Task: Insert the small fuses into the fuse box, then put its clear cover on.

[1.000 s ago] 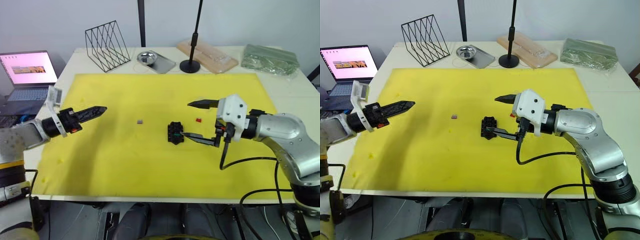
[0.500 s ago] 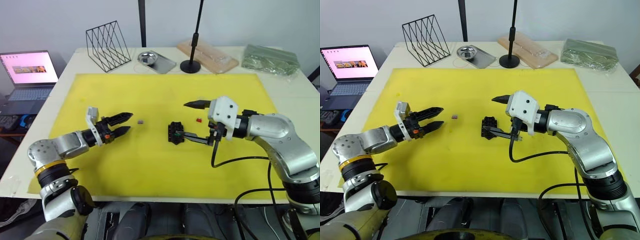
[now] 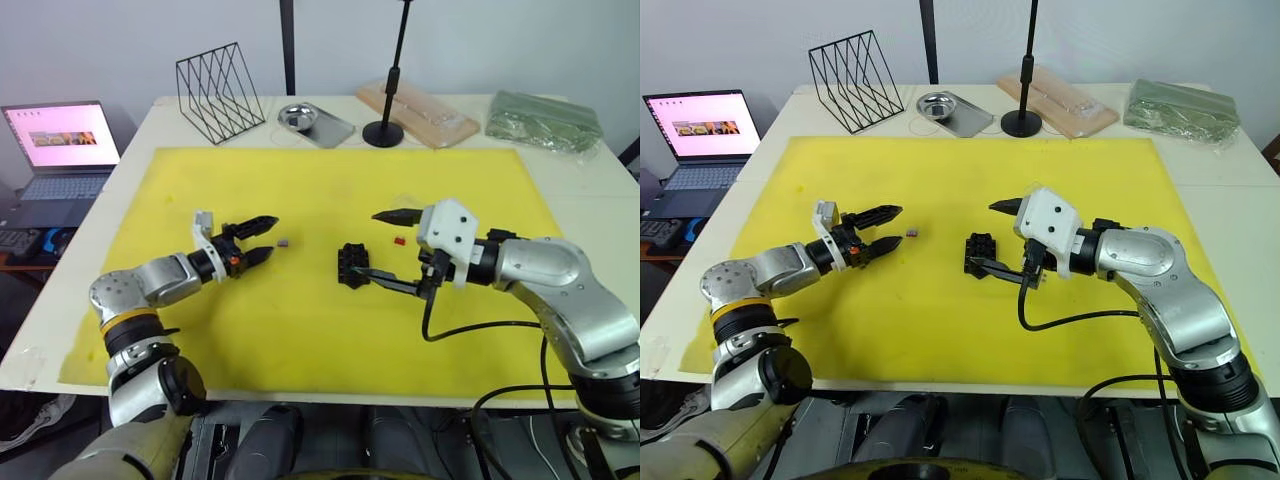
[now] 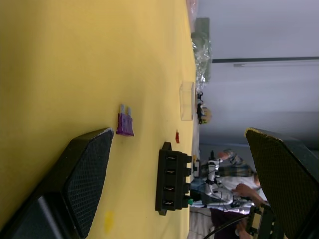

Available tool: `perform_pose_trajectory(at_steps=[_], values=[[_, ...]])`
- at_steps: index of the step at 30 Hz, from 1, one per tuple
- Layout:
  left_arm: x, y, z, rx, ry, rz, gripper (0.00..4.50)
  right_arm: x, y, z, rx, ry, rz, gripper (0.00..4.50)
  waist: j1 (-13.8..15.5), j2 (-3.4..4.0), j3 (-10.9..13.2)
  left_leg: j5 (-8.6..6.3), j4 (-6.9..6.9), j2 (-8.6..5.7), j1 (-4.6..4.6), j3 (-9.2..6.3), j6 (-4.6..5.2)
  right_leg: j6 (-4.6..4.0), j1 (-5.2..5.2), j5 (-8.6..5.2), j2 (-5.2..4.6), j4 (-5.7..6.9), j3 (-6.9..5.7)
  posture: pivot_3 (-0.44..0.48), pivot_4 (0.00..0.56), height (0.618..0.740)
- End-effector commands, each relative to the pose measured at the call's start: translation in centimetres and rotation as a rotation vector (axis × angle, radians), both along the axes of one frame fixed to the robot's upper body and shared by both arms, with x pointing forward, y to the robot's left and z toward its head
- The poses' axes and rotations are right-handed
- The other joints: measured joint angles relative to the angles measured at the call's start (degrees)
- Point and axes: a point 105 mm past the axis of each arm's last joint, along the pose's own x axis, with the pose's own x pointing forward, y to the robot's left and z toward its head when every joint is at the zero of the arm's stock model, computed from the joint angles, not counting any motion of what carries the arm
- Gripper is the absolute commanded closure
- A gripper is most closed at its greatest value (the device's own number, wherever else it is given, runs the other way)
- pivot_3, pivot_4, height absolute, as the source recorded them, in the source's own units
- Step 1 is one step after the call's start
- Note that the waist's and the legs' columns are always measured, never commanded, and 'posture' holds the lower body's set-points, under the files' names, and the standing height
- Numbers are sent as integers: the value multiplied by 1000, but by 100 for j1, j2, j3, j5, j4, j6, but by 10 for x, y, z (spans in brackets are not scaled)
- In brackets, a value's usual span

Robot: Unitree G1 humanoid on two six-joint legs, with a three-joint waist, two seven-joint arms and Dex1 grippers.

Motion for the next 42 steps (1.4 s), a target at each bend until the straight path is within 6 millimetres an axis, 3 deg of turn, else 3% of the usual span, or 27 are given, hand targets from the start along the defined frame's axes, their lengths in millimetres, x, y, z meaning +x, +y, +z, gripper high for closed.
perform_pose_trajectory(at_steps=[1, 16, 21, 24, 28, 32, 34, 37, 42], values=[[-2, -14, -8, 25, 37, -52, 0, -4, -1, 14, 10, -58, 0, 21, 13, 0, 0, 0, 0, 0, 0, 0, 0, 0, 0, 0, 0, 0, 0, 0, 150, 740], [0, -41, -17, 47, 68, -110, 0, -5, -2, 15, 14, -44, -16, 21, 144, 0, 0, -11, 2, -2, 1, -1, 20, 1, 4, 0, -1, -1, -2, 0, 150, 740], [8, -38, -25, 82, 64, -61, 0, -5, -2, 15, 15, -44, -18, 21, 167, 0, -1, -11, 3, -4, 2, 0, 20, 1, 9, 0, -2, -2, -5, 0, 150, 740], [8, -36, -37, 113, 94, -52, 626, -5, -2, 16, 16, -45, -20, 0, 182, 5, -4, -11, 4, -4, 7, 1, 20, 2, 14, 0, -2, -2, -6, 0, 150, 740], [8, -36, -42, 124, 98, -51, 2055, -5, -2, 17, 17, -47, -18, 0, 183, 6, -4, -11, 3, -4, 8, 1, 20, 2, 14, -1, -2, -2, -6, 0, 150, 740], [9, -35, -42, 130, 85, -52, 2055, -4, -1, 17, 18, -48, -17, 0, 182, 7, -5, -11, 2, -3, 7, -1, 20, 3, 13, -1, -2, -2, -6, 0, 150, 740], [9, -33, -45, 143, 89, -45, 2405, -4, 0, 18, 20, -49, -14, 0, 182, 7, -5, -11, 2, -3, 7, -2, 20, 3, 13, -1, -2, -2, -6, 0, 150, 740], [7, -33, -50, 159, 103, -50, 3291, -5, 1, 18, 20, -49, -10, 0, 164, 8, -5, -11, 1, -3, 8, -3, 20, 3, 13, -1, -1, -2, -6, 0, 150, 740], [6, -30, -61, 195, 124, -35, 3291, -4, 2, 19, 18, -49, -6, 0, 138, 16, -10, -11, -1, -2, 9, -3, 20, 3, 13, -2, -1, -2, -6, 0, 150, 740]])
